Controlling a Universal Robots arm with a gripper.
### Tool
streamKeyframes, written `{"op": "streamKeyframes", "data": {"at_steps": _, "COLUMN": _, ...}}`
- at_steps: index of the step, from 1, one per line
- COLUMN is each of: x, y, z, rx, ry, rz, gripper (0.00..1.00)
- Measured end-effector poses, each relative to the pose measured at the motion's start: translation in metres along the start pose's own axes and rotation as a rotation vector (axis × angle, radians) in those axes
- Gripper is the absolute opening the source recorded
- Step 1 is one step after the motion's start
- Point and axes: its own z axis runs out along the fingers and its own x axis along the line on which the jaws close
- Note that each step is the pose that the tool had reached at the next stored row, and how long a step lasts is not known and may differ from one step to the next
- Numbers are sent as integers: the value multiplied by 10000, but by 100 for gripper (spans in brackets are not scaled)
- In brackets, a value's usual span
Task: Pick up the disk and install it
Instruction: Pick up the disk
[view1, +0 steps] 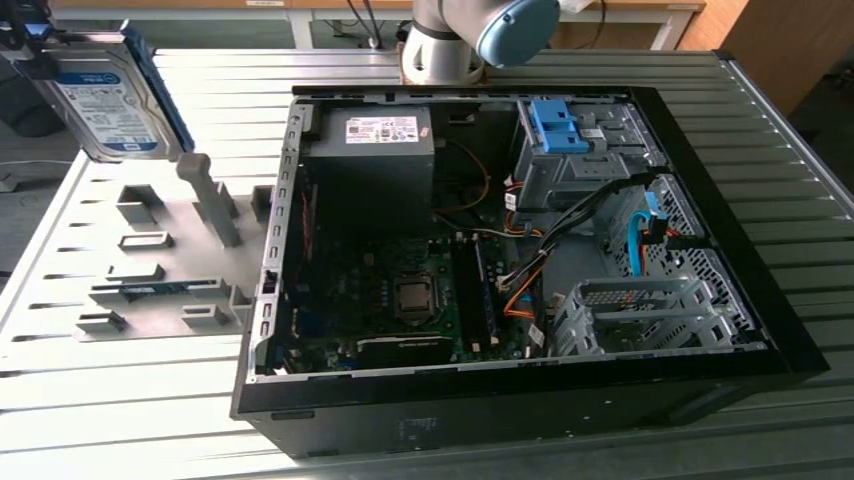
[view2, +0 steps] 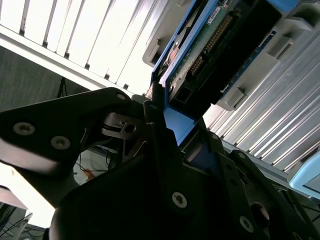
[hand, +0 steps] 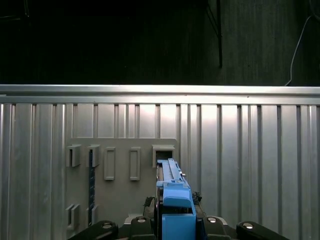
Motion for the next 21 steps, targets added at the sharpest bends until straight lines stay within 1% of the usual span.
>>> {"op": "streamKeyframes", "data": {"at_steps": 21, "x": -4, "y": 3, "z": -169, "rx": -1, "ry": 1, "rz": 0, "gripper": 36}}
